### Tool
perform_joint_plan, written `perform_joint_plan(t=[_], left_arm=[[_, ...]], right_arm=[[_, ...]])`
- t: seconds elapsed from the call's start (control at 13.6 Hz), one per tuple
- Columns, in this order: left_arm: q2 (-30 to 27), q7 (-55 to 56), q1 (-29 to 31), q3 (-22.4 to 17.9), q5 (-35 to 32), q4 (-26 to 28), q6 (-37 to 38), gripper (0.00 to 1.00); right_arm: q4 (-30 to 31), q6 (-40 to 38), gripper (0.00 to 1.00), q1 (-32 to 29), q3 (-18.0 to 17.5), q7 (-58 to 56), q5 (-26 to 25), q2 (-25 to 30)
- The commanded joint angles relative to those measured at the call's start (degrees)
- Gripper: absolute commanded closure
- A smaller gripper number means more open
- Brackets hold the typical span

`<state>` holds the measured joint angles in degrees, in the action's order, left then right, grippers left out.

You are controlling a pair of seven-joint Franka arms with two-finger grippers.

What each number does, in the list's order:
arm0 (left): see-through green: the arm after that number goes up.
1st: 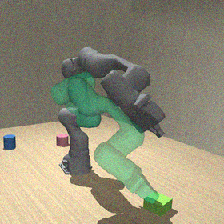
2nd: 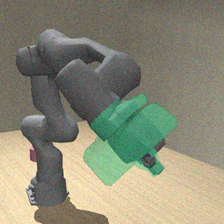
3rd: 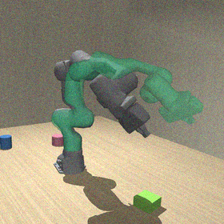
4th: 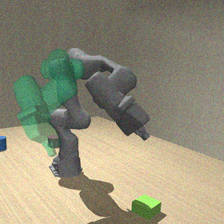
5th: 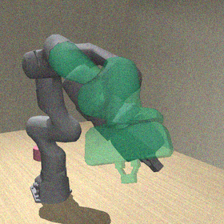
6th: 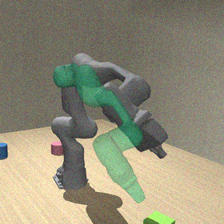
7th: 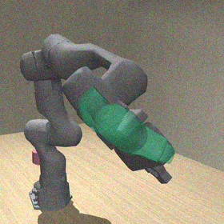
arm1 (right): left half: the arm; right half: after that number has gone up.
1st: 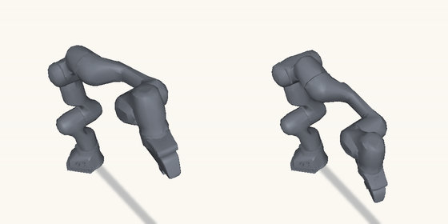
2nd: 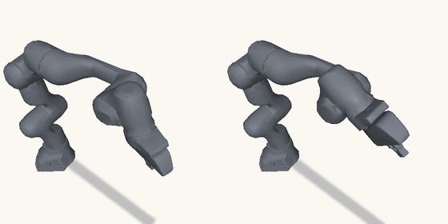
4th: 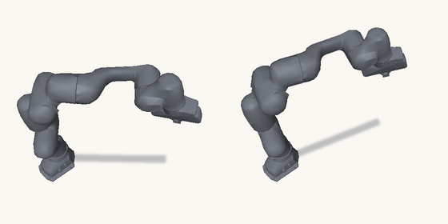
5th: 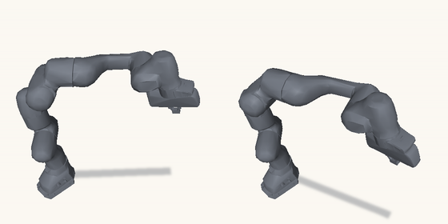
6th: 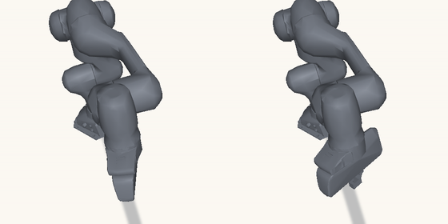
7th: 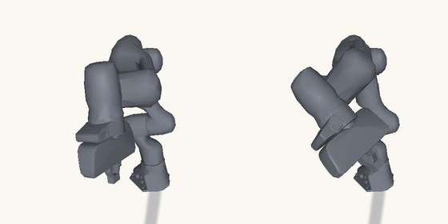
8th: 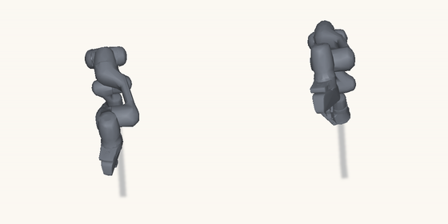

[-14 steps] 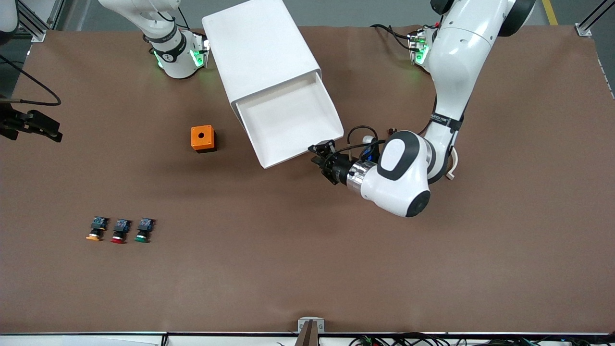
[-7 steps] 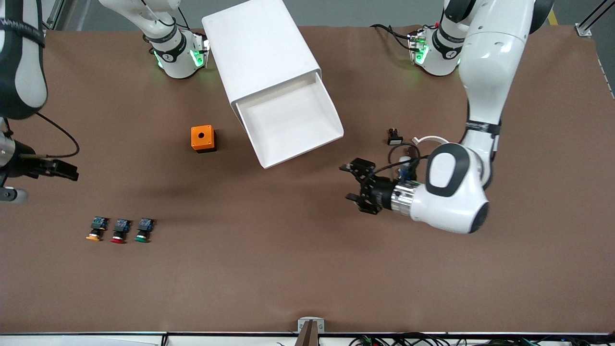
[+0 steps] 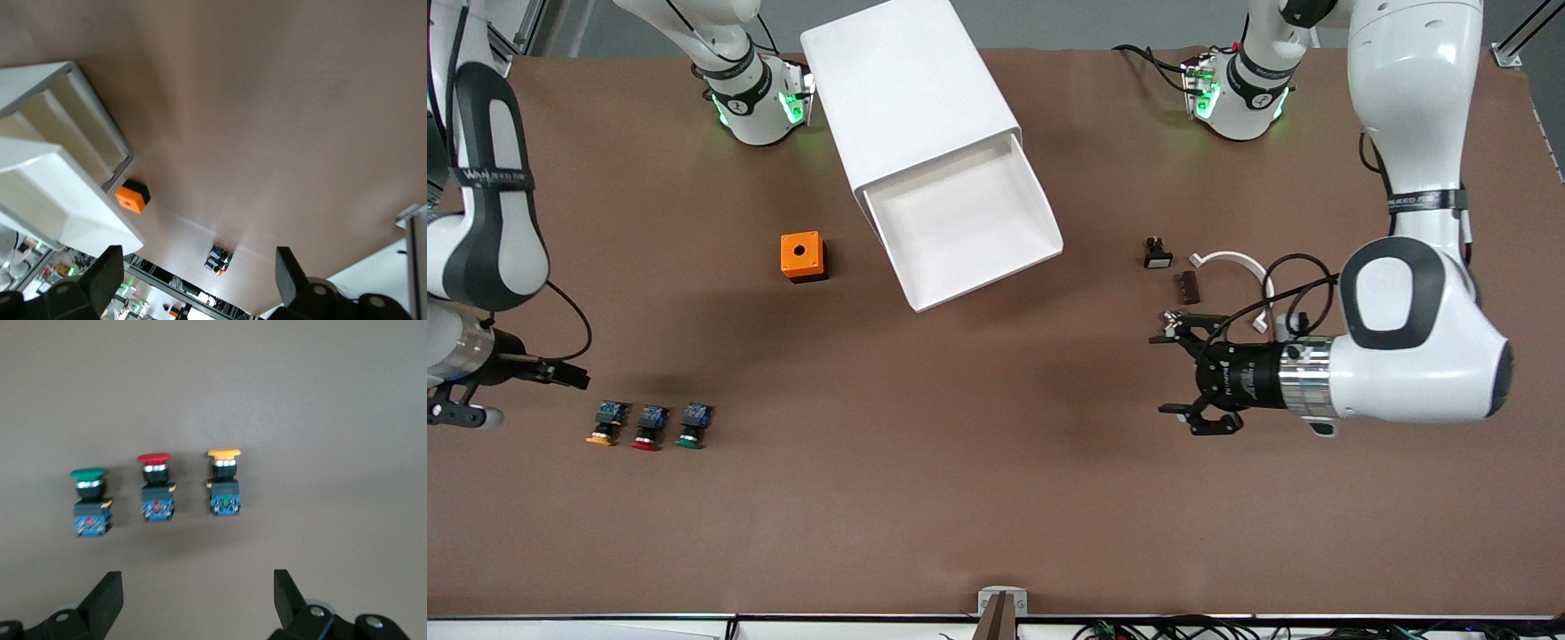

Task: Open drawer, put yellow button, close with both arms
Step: 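Move the right gripper over the yellow button while the left gripper withdraws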

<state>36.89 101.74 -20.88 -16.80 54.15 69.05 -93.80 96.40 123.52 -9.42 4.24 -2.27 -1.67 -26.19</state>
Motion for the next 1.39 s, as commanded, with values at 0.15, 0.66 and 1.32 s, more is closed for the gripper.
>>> perform_joint_plan(t=[0.15,0.66,1.32], left_arm=[[-2.61,-13.83,-0.39,-5.26,-7.53,1.35,0.99,0.01],[-2.61,-25.26,2.78,-5.35,-26.26,1.44,0.99,0.00],[-7.27,-60.41,2.25,-5.00,-33.59,1.53,1.16,0.00]], right_arm=[[-2.27,7.69,0.00,-1.30,-0.81,-0.02,5.89,-8.95],[-4.64,10.68,0.00,-2.53,-0.81,-4.93,5.19,-14.15],[-4.03,14.29,0.00,-3.41,-0.81,-6.87,5.71,-16.26]])
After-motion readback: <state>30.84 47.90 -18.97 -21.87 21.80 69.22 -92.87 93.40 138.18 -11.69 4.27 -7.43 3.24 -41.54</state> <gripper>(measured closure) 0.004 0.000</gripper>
